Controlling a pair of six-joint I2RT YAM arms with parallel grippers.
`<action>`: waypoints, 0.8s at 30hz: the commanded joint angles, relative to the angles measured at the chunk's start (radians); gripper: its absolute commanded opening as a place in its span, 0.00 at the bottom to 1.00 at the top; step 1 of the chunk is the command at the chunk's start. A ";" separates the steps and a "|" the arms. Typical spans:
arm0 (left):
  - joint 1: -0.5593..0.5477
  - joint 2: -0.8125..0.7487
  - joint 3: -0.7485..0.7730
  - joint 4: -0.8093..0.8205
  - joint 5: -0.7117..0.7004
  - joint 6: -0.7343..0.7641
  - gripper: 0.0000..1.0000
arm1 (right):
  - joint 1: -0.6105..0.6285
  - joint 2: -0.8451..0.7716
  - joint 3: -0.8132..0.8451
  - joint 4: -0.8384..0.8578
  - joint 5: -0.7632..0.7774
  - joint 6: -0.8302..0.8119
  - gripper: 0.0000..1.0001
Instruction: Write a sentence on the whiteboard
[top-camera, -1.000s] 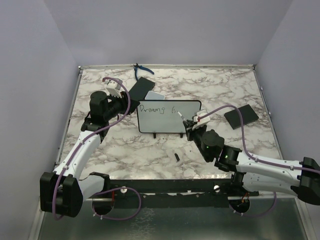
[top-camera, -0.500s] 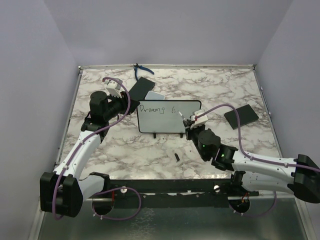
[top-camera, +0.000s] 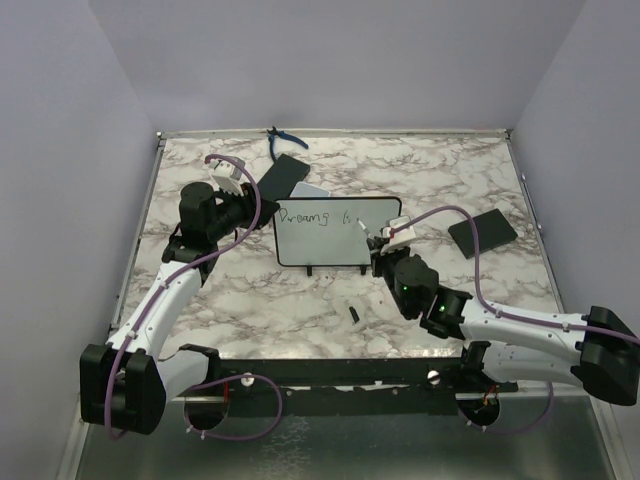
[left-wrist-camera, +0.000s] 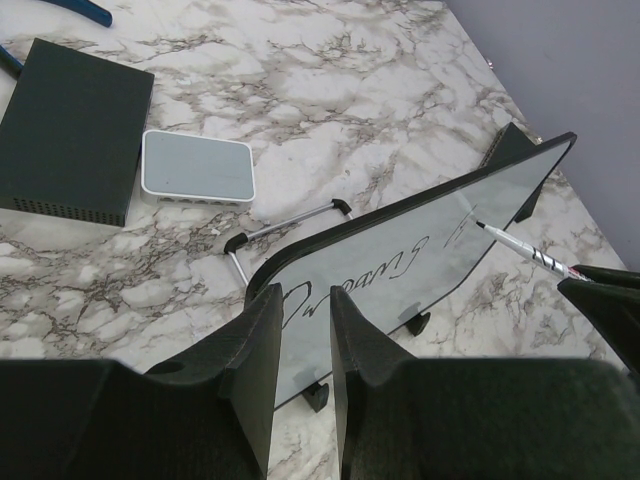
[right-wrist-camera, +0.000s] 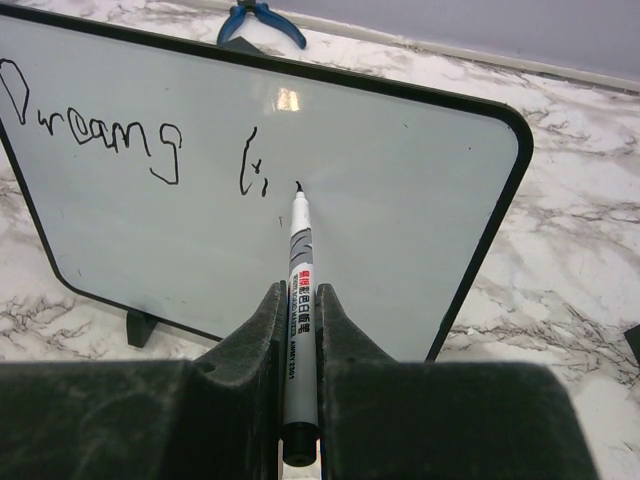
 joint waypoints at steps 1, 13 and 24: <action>-0.005 -0.011 -0.008 0.020 0.012 -0.003 0.27 | -0.010 0.012 0.000 0.035 -0.005 -0.014 0.00; -0.005 -0.011 -0.007 0.019 0.011 -0.002 0.27 | -0.010 0.042 0.007 0.018 -0.051 -0.015 0.01; -0.005 -0.014 -0.007 0.021 0.011 -0.004 0.27 | -0.010 -0.009 -0.004 -0.031 0.019 0.001 0.00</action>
